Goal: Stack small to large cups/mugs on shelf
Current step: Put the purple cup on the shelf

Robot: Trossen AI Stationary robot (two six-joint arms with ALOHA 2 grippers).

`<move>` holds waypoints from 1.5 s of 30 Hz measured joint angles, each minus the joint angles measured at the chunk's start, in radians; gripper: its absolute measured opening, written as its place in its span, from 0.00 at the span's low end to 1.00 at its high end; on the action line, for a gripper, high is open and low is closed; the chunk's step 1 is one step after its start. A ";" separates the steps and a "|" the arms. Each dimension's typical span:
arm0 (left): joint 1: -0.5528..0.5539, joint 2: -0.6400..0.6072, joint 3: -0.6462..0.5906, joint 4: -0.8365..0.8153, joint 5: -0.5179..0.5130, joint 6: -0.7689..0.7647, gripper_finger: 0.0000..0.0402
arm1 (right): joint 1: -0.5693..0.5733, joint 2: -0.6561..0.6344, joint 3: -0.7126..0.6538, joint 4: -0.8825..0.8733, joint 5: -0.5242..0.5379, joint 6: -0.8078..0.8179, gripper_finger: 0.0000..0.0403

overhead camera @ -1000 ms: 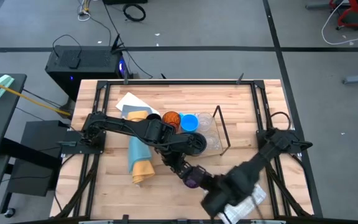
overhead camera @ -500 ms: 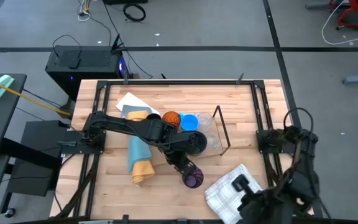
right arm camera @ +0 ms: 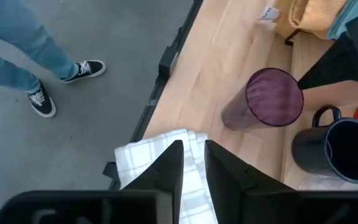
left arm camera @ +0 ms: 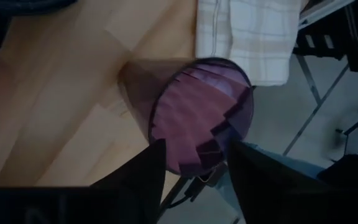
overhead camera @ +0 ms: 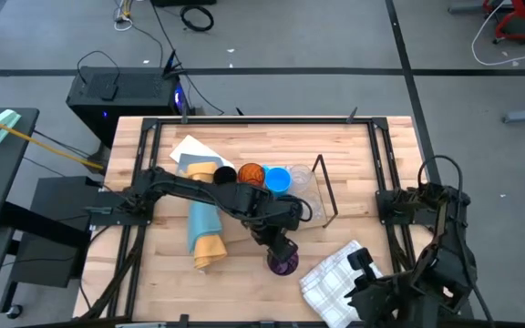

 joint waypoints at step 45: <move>-0.041 0.081 0.000 -0.067 -0.065 -0.034 0.40 | -0.034 0.000 0.000 0.001 0.000 -0.069 0.18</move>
